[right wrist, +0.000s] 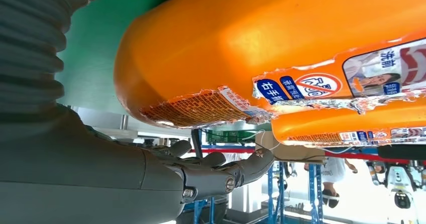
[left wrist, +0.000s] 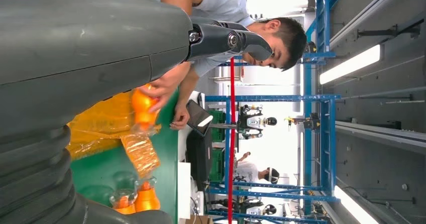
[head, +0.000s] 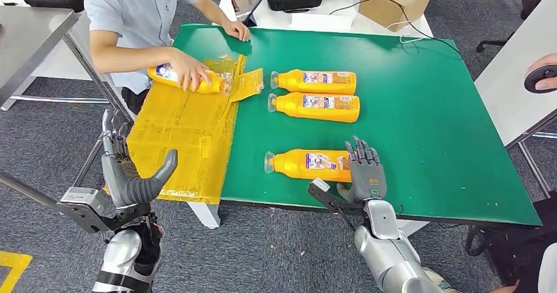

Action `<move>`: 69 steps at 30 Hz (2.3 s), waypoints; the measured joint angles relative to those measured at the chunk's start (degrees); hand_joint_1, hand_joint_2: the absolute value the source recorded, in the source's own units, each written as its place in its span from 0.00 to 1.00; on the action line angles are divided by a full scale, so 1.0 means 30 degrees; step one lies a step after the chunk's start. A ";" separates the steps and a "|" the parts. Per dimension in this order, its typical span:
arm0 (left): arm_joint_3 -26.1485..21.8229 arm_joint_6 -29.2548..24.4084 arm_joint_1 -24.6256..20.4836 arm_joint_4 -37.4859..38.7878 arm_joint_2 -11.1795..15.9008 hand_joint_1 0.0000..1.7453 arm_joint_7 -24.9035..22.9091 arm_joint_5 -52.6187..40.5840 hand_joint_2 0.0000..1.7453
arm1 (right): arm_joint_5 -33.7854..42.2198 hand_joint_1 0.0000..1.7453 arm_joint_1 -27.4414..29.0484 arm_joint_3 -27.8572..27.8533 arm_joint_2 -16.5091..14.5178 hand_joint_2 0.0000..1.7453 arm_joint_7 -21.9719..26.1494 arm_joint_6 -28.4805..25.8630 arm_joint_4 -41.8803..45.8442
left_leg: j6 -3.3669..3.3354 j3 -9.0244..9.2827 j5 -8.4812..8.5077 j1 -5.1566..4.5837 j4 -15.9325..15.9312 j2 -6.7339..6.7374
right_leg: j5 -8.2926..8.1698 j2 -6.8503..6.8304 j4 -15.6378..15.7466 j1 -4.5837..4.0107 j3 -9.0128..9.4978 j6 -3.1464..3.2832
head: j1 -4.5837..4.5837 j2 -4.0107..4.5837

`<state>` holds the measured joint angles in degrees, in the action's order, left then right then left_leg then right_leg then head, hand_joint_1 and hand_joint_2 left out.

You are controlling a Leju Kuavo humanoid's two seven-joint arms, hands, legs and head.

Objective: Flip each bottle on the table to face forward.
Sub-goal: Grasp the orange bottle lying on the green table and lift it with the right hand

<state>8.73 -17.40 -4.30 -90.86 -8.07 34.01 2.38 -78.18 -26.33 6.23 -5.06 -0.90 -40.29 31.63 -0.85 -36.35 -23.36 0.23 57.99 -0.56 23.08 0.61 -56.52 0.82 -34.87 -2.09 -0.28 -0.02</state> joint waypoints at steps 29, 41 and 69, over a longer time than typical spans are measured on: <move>0.1719 0.2080 -0.2288 0.2031 0.0000 0.00 -0.1124 0.1437 1.00 | 0.3823 1.00 -0.3108 -0.0621 0.1168 1.00 0.2494 0.7135 -0.3331 | -0.0009 0.0162 -0.0002 -0.0001 0.0003 0.0013 | -0.0012 0.0003 0.0027 0.0001 0.0143 -0.0007 | 0.0002 0.0000; 0.2244 0.2570 -0.2960 0.3058 0.0000 0.00 -0.1553 0.2009 1.00 | 0.7669 1.00 -0.3454 -0.1974 0.1242 1.00 0.6459 0.9311 -0.3615 | -0.0009 0.0209 -0.0003 -0.0002 0.0003 0.0016 | -0.0014 0.0008 0.0027 0.0001 0.0214 -0.0008 | 0.0005 0.0000; 0.6058 0.4738 -0.0865 0.7504 -0.0805 0.00 -0.1907 0.2433 1.00 | 2.2822 1.00 0.3006 0.0748 -0.2233 1.00 1.1863 0.9989 0.8071 | 0.0004 -0.0041 -0.0016 0.0009 0.0000 0.0009 | 0.0000 0.0006 0.0017 -0.0013 -0.0038 -0.0010 | -0.0005 0.0000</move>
<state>26.91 -3.19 -6.89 -68.35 -10.48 28.29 9.68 -9.72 -17.31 8.47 -11.76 34.69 -10.32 55.84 -0.84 -36.47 -23.40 0.25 57.99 -0.53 23.08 0.63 -56.47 0.78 -34.98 -2.12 -0.29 -0.02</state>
